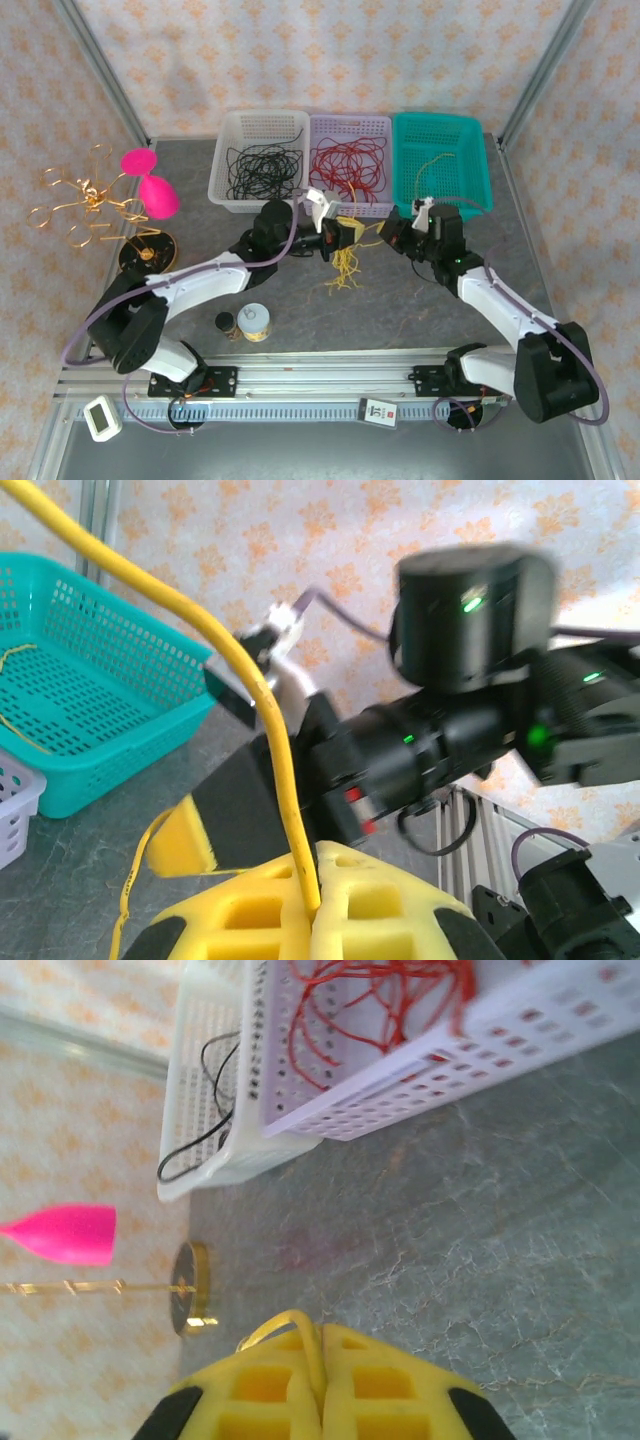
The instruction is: Untangle the cables
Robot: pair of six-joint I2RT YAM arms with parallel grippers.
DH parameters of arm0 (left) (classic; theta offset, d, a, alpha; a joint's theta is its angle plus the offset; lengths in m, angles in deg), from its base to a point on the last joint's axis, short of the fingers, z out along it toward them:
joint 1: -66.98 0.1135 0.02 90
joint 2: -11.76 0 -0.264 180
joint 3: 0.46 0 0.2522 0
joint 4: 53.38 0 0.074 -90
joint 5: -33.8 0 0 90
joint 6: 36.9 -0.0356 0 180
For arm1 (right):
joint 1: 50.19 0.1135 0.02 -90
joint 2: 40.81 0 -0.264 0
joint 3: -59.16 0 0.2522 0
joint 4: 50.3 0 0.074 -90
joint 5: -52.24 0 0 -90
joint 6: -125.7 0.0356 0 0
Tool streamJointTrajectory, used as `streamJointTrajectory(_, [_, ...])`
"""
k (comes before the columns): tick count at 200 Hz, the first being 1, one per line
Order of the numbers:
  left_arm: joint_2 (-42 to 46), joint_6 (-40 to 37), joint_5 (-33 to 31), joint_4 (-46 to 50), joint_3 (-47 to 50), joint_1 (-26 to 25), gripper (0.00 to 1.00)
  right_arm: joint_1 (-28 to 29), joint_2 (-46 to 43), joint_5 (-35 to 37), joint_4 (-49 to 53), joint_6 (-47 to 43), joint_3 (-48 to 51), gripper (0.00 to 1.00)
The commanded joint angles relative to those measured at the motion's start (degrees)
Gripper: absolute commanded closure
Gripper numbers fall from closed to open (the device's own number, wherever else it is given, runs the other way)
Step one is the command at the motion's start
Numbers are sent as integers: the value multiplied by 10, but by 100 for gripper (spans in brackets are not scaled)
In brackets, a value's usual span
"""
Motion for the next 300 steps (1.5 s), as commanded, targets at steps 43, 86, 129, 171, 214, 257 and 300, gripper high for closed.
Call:
streamJointTrajectory(43, [125, -29, 4, -153, 84, 1, 100, -31, 64, 1, -173, 171, 100, 100])
streamJointTrajectory(86, [165, -37, -13, -240, 132, 1, 100, -44, 114, -32, -314, 305, 167, 93])
streamJointTrajectory(129, [170, -46, -31, -240, 137, 3, 100, -58, 111, -46, -290, 295, 176, 53])
streamJointTrajectory(171, [153, -62, -60, -161, 99, 5, 100, -81, -11, 0, -60, 101, 108, 44])
streamJointTrajectory(214, [131, -43, -66, -85, 71, 5, 100, -82, -110, 47, 204, -123, -17, 30])
streamJointTrajectory(257, [122, -39, -80, -12, 62, 4, 100, -101, -130, -31, 302, -145, -58, 25])
streamJointTrajectory(300, [104, -40, -76, 9, 64, 2, 100, -117, -132, -198, 131, 30, -1, 23])
